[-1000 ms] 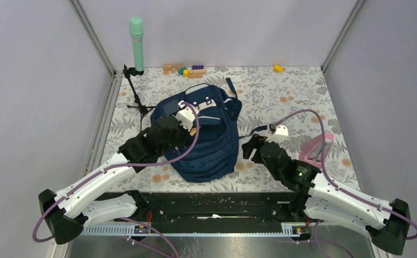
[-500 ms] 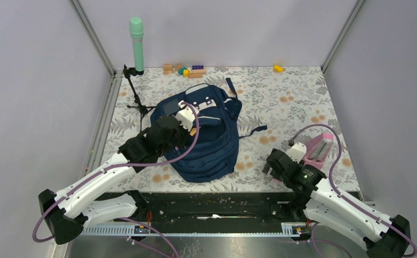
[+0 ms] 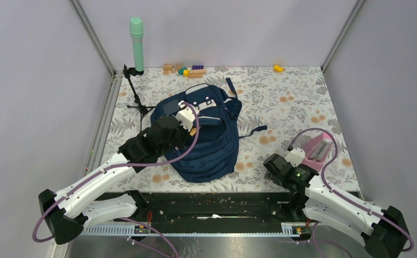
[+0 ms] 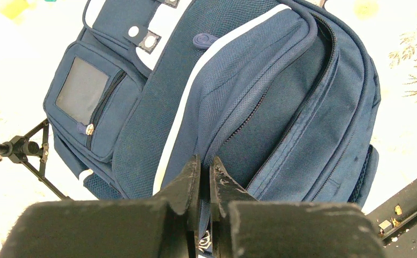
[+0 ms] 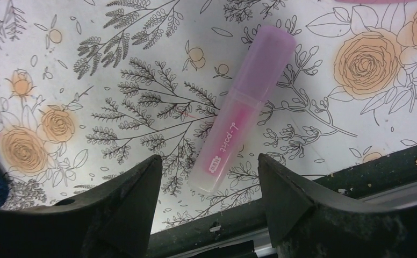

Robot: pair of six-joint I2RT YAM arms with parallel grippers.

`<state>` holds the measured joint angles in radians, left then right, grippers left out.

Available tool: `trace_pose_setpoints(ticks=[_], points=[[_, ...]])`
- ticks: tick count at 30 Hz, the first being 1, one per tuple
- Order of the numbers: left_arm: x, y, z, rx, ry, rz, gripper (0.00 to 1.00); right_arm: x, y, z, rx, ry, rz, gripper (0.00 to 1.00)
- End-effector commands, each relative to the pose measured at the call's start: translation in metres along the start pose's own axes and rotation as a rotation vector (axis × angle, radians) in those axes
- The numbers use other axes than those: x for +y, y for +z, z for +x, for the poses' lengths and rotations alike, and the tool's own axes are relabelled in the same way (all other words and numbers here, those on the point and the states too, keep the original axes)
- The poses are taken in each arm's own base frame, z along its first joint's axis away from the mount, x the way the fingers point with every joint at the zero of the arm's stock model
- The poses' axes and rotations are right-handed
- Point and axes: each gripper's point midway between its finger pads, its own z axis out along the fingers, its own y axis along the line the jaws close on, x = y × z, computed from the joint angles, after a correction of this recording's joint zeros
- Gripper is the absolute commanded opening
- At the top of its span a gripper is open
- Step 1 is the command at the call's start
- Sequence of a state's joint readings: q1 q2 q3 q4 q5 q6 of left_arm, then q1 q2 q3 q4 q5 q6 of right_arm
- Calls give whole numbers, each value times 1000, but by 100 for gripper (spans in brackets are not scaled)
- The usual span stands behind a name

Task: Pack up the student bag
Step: Pick up the stationery from the center of the board.

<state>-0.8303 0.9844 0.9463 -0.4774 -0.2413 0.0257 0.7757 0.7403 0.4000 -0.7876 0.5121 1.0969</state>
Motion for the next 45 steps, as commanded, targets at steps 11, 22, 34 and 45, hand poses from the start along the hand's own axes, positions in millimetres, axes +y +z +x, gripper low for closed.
trace_pose_setpoints(ticks=[11,22,34,45], points=[[1,-16,-46,-175,-59,10,0,19,16,2,28,-83,18,62],[3,-20,-48,-188,-65,7,0,62,17,-1,38,-162,-145,39],[7,-19,-47,-182,-61,-15,0,97,18,4,47,-205,-306,18],[6,-17,-45,-174,-58,-13,0,92,25,11,73,-239,-259,16]])
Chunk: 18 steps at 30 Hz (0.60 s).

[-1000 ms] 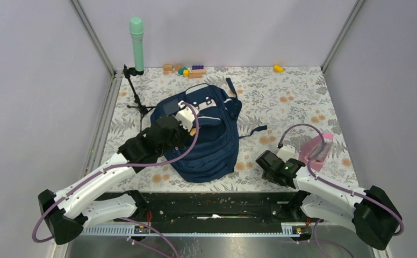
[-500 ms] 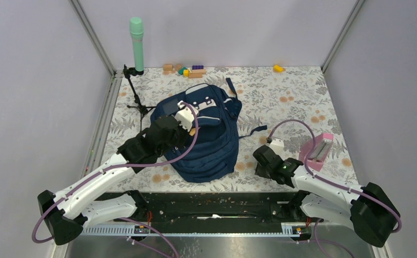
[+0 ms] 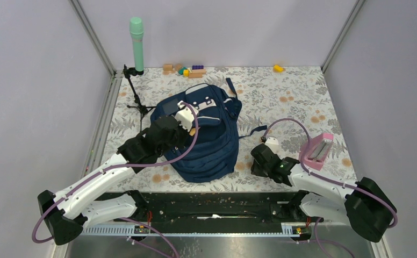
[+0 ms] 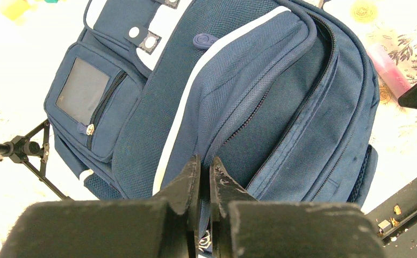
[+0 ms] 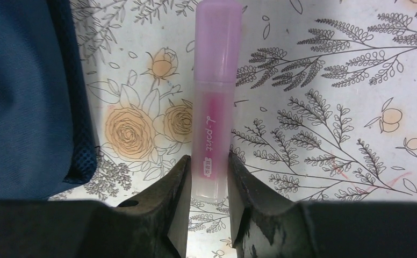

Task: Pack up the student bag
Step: Pick up the stationery from the center of the board.

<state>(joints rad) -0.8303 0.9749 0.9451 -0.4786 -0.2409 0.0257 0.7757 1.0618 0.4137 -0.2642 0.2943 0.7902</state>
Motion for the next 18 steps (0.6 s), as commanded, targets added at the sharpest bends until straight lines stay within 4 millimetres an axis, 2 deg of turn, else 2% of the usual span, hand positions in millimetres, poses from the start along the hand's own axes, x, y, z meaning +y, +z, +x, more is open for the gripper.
trace_pose_setpoints(ticks=[1,12,18], points=[[5,-14,-44,-168,-56,-12,0,-5,4,1,13,-21,49,19],[5,-15,-45,-172,-57,-13,0,-13,5,7,59,-113,188,45],[6,-17,-46,-176,-58,-15,0,-19,9,18,101,-154,257,50]])
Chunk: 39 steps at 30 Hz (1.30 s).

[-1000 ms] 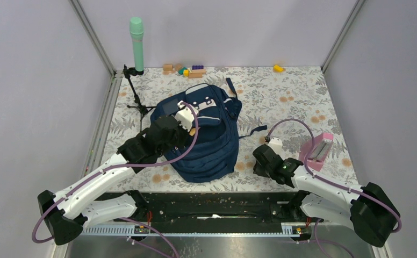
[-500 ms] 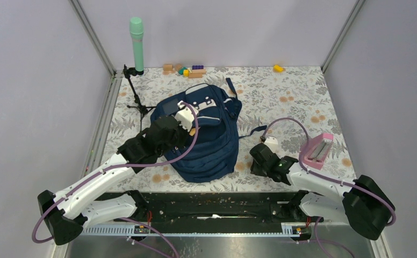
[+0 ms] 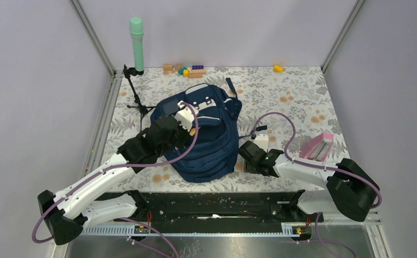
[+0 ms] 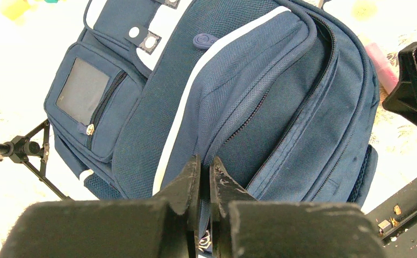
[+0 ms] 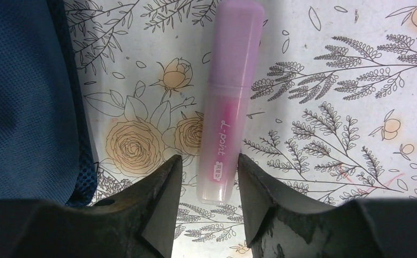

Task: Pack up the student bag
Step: Pick up the stationery from the center of the board.

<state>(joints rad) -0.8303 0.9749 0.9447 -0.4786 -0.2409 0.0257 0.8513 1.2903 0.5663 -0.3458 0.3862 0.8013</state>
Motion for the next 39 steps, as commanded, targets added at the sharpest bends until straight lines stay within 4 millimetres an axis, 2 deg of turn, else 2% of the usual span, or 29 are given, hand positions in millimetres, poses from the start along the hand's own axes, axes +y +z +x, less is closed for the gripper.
trace_pose_setpoints(ticks=[1,5,11,17,24,30,33,39], points=[[6,-17,-45,-176,-58,-14,0,-25,5,24,68,-51,122,48],[6,-17,-46,-178,-58,-15,0,-23,9,30,76,-32,104,39],[7,-18,-46,-181,-59,-16,0,-30,9,28,62,-42,139,17],[7,-19,-47,-182,-60,-20,0,-18,-10,17,18,8,24,2],[7,-19,-47,-184,-60,-18,0,-12,-59,-5,-68,49,-146,0],[5,-18,-47,-181,-60,-6,0,14,-112,-21,-113,45,-401,0],[3,-17,-46,-177,-60,2,0,35,-139,-28,-104,21,-532,0],[3,-17,-46,-178,-62,-1,0,100,-196,-50,-116,-14,-870,0]])
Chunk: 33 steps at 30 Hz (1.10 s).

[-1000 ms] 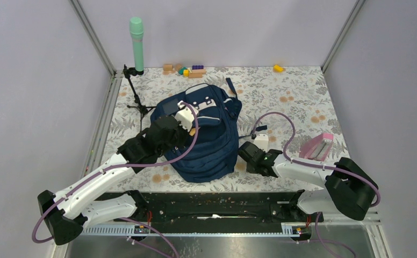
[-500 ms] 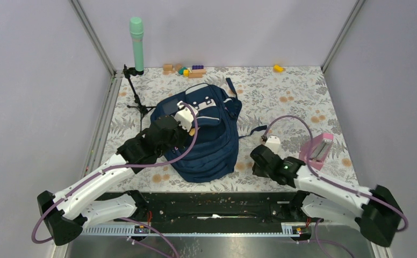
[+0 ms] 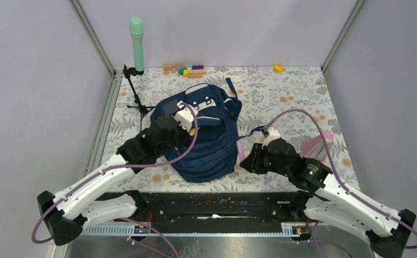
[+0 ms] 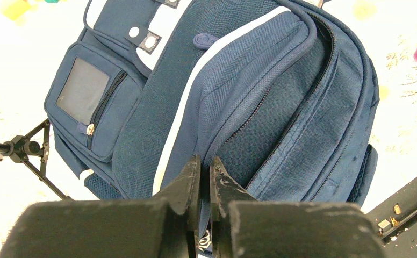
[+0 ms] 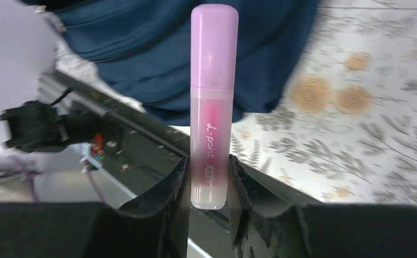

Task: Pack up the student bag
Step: Pick up the stationery from the center of the board, then place the stationery in the student bag.

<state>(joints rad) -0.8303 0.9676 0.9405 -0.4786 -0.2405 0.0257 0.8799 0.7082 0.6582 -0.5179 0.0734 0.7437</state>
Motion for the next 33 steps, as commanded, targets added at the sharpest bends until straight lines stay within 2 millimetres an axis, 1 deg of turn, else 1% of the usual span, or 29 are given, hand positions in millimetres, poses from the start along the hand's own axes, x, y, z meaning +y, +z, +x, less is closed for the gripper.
trace_pose_setpoints(ticks=[1,4,8,11,13,16,19,22,24,26,29,33], points=[[4,-16,-47,-175,-61,-3,0,82,-15,-22,-6,-29,-328,0],[4,-16,-47,-177,-61,-4,0,107,-15,-31,-2,-37,-401,0],[4,-16,-47,-177,-60,-2,0,124,-1,-33,33,-42,-429,0],[4,-17,-48,-180,-59,-5,0,127,15,-45,24,-6,-366,0],[5,-16,-47,-177,-58,-9,0,128,27,-53,20,57,-311,0],[5,-17,-47,-178,-59,-9,0,138,42,-62,4,142,-310,0],[4,-16,-47,-176,-59,-6,0,138,57,-75,-43,237,-272,0],[3,-16,-47,-174,-59,0,0,131,68,-92,-131,293,-214,0],[2,-16,-48,-177,-59,6,0,125,75,-99,-184,340,-194,0],[2,-17,-48,-179,-61,9,0,128,78,-112,-254,387,-226,0],[2,-16,-47,-178,-61,7,0,127,87,-125,-315,411,-208,0],[1,-15,-47,-174,-61,13,0,120,109,-134,-406,403,-156,0]])
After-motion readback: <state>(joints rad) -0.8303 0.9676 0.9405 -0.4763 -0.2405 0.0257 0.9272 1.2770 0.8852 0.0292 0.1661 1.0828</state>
